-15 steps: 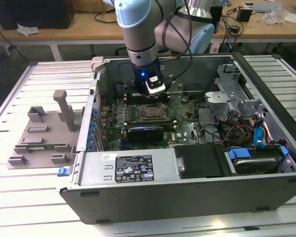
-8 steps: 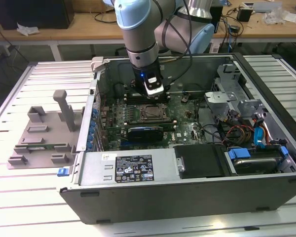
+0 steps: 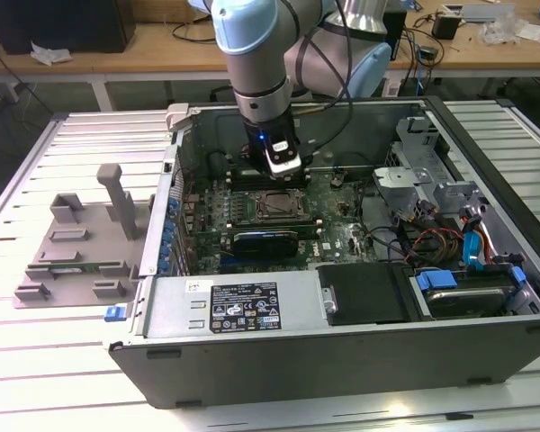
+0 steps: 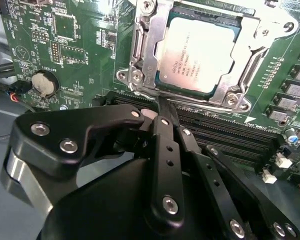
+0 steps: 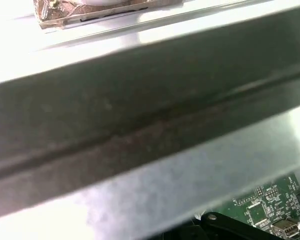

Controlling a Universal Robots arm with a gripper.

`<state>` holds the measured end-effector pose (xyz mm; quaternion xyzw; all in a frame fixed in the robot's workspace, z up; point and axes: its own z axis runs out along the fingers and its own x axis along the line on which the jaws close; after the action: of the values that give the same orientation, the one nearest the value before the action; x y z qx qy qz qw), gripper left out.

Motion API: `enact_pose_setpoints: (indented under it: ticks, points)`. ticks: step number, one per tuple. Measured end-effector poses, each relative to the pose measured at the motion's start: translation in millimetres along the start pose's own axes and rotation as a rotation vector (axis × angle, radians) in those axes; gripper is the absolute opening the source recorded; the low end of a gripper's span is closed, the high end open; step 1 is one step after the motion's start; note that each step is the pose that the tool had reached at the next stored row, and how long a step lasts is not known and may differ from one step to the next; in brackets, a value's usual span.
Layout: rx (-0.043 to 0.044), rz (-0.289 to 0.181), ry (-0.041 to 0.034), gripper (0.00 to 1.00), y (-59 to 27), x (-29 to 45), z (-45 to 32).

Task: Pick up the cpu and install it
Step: 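Install the first cpu locking lever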

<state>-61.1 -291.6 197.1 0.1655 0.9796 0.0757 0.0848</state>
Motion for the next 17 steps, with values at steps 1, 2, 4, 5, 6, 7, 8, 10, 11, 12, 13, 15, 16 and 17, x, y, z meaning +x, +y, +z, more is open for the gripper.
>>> enact_pose_setpoints:
  ticks: [1, 2, 4, 5, 6, 7, 8, 10, 11, 12, 13, 15, 16, 17]
  points:
    - [0.0004, 0.0, -0.0002, 0.11, 0.2, -0.1, -0.5]
    - [0.0003, 0.0, -0.0008, 0.11, 0.5, -0.4, -1.5]
    - [0.0028, -0.001, -0.0009, 0.11, 1.4, -1.1, -7.3]
    - [0.0036, -0.001, -0.0012, 0.11, 1.7, -1.4, -9.4]
    - [0.005, -0.001, -0.0016, 0.11, 2.1, -1.7, -11.7]
    - [0.0067, -0.001, -0.0022, 0.11, 2.3, -1.9, -12.7]
    - [0.011, -0.002, -0.0037, 0.11, 2.6, -2.0, -13.9]
    - [0.031, -0.006, -0.0092, 0.11, 3.0, -2.4, -16.7]
    - [0.0424, -0.008, -0.0122, 0.11, 3.2, -2.6, -17.6]
    - [0.0524, -0.01, -0.0146, 0.11, 3.3, -2.7, -18.3]
    - [0.0764, -0.015, -0.0199, 0.11, 3.6, -2.9, -19.9]
    - [0.0999, -0.019, -0.0243, 0.11, 3.2, -3.4, -21.7]
    - [0.1058, -0.02, -0.0257, 0.11, 3.0, -3.6, -22.3]
    - [0.1091, -0.021, -0.0267, 0.11, 3.2, -3.9, -24.2]
